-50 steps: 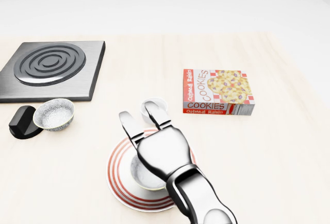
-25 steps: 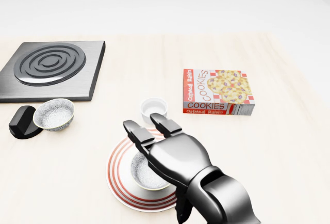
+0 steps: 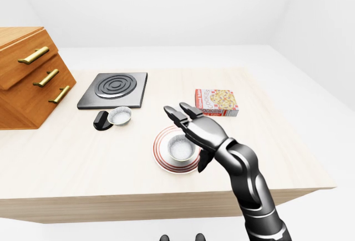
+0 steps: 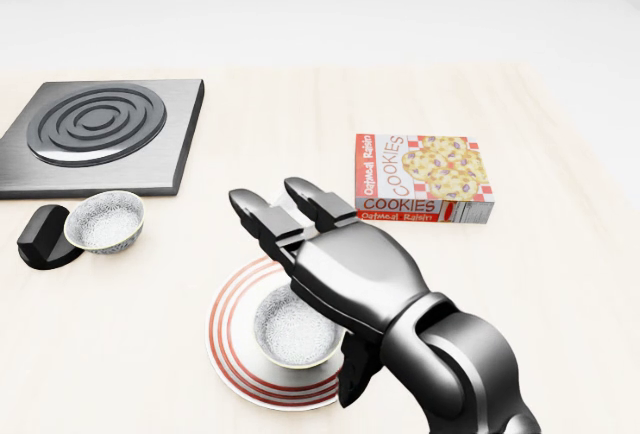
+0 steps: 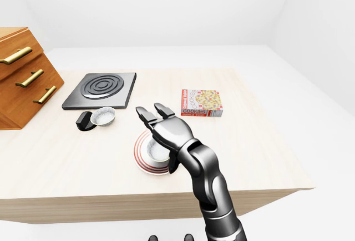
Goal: Pick the akita bowl next to the plate and place it on the plate.
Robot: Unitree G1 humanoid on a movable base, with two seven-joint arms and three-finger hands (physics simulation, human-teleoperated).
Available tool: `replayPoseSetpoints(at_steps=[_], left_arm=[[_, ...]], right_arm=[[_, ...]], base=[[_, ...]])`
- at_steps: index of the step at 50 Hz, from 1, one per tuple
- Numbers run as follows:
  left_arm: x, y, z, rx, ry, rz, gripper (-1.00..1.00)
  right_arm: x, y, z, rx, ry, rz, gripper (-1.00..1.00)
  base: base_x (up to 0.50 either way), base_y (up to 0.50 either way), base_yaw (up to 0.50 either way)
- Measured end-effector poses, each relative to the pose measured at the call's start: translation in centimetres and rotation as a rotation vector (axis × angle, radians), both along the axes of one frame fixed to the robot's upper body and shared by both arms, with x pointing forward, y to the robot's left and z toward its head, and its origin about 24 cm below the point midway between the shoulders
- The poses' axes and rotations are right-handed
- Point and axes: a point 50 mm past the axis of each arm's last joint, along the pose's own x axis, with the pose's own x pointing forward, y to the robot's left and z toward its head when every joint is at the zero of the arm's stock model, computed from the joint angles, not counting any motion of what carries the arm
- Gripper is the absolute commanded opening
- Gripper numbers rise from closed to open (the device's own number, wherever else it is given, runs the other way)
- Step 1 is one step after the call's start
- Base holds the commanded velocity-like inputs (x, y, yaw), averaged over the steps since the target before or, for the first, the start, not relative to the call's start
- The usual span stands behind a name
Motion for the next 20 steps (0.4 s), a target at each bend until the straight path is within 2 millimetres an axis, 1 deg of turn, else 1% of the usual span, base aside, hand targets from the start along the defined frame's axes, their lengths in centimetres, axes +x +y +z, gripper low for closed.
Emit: replayPoseSetpoints(at_steps=[6,20], left_arm=[[0.03,0.0,0.01,0.0,0.0,0.0,1.0],[0.05,0.0,0.01,0.0,-0.001,-0.001,1.0]], right_arm=[[0.01,-0.14,0.44,0.016,-0.014,0.004,1.0],[0.19,-0.6,0.79,0.03,-0.023,-0.003,1.0]], base=[[0.0,0.0,0.0],[0.0,0.0,0.0]])
